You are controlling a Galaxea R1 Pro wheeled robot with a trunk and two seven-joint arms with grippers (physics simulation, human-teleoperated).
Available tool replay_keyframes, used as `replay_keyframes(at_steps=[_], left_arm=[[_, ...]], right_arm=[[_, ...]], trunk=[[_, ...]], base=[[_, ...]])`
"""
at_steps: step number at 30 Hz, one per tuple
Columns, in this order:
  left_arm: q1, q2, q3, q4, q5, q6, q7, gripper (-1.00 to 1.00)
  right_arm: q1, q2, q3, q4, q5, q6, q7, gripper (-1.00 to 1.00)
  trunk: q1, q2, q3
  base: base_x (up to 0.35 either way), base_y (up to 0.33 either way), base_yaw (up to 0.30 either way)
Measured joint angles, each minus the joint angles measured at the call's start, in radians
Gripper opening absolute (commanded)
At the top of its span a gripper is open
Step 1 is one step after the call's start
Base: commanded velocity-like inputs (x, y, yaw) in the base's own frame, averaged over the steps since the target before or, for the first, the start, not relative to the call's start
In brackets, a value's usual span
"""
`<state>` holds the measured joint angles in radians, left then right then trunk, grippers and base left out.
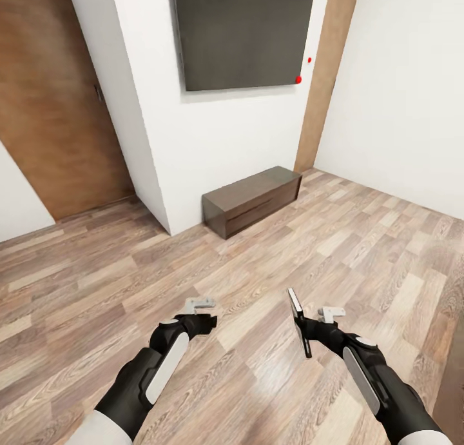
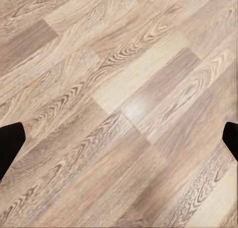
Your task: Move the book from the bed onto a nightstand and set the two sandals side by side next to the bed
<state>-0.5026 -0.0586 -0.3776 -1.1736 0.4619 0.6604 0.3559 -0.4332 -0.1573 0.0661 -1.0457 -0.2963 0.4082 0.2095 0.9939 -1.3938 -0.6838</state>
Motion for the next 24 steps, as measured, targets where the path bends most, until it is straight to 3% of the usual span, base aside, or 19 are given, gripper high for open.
replay_keyframes(at_steps=[24], left_arm=[[0.0, 0.0, 0.0, 0.001, -0.003, 0.0, 0.0, 1.0]], right_arm=[[0.0, 0.0, 0.0, -0.001, 0.0, 0.001, 0.005, -1.0]], trunk=[[-0.092, 0.168, 0.098]], base=[[0.336, 0.0, -0.251]])
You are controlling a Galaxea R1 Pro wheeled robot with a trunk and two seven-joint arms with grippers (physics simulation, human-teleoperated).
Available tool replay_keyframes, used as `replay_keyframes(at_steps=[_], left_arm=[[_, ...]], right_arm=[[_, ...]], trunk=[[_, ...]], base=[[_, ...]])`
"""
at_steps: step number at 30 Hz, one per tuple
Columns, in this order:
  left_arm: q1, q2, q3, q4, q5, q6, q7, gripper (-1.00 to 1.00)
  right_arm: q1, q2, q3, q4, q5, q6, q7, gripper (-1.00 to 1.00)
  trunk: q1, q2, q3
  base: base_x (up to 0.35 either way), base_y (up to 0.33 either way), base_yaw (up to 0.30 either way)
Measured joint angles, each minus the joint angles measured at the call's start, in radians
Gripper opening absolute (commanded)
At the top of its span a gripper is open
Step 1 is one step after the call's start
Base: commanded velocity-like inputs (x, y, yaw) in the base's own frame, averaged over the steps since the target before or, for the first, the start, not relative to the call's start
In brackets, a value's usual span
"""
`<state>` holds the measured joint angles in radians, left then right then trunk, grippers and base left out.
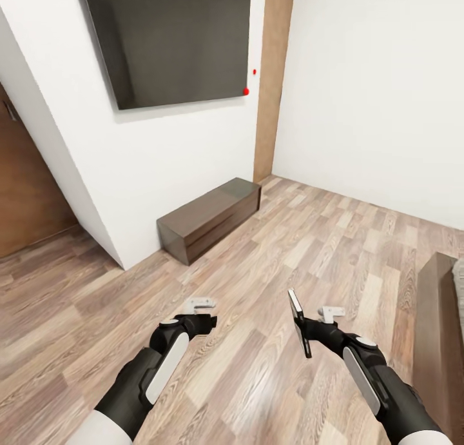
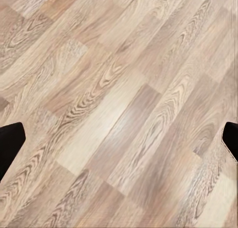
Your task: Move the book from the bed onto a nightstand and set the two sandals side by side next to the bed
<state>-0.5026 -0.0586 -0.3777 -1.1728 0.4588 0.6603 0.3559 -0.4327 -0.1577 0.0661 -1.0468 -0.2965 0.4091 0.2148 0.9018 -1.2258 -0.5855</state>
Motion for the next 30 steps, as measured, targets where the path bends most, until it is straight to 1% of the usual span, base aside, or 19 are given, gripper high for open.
replay_keyframes(at_steps=[30], left_arm=[[0.0, 0.0, -0.001, -0.001, -0.001, 0.0, 0.001, 1.0]], right_arm=[[0.0, -0.002, 0.0, -0.003, 0.0, -0.002, 0.0, -1.0]], trunk=[[-0.115, 0.21, 0.123]], base=[[0.336, 0.0, -0.251]])
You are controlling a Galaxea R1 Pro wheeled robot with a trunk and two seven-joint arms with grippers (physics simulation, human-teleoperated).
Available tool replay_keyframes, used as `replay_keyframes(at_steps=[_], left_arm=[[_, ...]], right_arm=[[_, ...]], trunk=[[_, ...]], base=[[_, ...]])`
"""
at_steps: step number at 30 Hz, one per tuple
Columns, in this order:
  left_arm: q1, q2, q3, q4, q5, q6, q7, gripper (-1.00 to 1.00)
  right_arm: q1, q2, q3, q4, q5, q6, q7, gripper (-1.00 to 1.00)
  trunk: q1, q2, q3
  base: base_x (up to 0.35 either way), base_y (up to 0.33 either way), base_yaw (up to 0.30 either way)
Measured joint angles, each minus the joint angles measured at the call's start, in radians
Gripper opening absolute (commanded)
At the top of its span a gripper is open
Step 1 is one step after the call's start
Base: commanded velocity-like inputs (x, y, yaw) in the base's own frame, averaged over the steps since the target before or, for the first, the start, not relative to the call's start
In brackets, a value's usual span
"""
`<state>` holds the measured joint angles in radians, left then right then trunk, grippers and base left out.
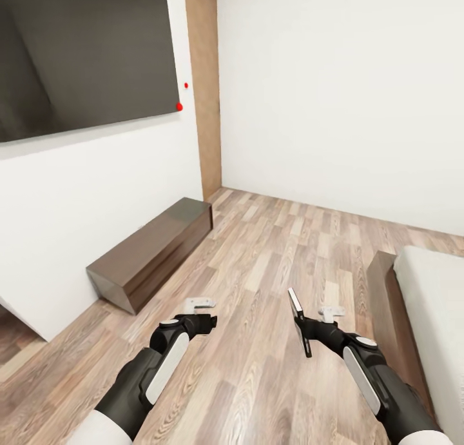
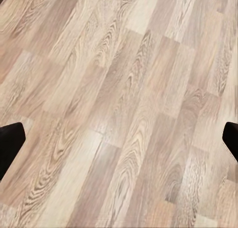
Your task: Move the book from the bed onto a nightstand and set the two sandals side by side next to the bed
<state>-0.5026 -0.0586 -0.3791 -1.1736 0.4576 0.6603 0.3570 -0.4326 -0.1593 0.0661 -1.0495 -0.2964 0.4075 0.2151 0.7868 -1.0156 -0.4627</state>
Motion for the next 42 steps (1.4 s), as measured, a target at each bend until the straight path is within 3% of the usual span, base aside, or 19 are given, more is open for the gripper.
replay_keyframes(at_steps=[13, 42], left_arm=[[0.0, 0.0, 0.0, 0.0, 0.0, 0.0, 0.0, 1.0], [0.0, 0.0, 0.0, 0.0, 0.0, 0.0, 0.0, 1.0]], right_arm=[[0.0, 0.0, 0.0, -0.001, 0.001, 0.001, 0.0, -1.0], [0.0, -0.001, 0.0, -0.002, 0.002, 0.005, 0.0, -1.0]], trunk=[[-0.05, 0.091, 0.053], [-0.161, 0.294, 0.146]], base=[[0.336, 0.0, -0.241], [0.336, 0.0, -0.016]])
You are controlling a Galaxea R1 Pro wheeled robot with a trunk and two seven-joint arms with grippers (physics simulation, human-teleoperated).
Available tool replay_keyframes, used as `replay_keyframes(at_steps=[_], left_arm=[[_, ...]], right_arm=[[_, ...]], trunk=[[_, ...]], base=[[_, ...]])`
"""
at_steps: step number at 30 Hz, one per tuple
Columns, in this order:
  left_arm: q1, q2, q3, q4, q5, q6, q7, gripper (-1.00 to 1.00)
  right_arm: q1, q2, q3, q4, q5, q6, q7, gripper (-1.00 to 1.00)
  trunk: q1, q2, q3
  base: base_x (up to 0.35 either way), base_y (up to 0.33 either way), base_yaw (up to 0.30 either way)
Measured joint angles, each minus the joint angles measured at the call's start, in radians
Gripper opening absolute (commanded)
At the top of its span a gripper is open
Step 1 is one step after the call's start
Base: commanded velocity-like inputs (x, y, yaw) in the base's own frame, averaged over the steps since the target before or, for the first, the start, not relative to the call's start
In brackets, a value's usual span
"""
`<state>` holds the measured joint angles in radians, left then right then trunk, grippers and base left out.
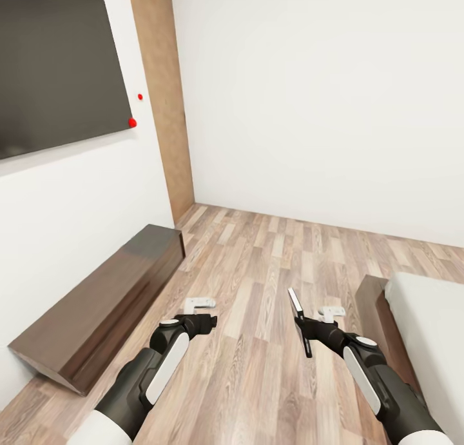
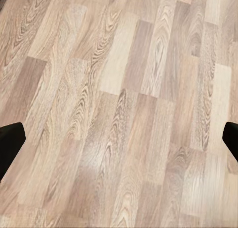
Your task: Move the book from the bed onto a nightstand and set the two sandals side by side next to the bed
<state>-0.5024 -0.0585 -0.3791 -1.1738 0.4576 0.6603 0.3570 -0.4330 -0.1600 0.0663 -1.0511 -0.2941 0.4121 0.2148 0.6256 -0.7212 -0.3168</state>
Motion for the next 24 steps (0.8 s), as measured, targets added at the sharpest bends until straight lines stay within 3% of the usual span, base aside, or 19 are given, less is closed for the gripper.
replay_keyframes(at_steps=[24], left_arm=[[0.0, 0.0, 0.0, 0.0, -0.001, 0.0, 0.0, 1.0]], right_arm=[[0.0, 0.001, 0.0, 0.0, 0.0, 0.0, 0.0, -1.0]], trunk=[[-0.092, 0.168, 0.075]], base=[[0.336, 0.0, -0.235]])
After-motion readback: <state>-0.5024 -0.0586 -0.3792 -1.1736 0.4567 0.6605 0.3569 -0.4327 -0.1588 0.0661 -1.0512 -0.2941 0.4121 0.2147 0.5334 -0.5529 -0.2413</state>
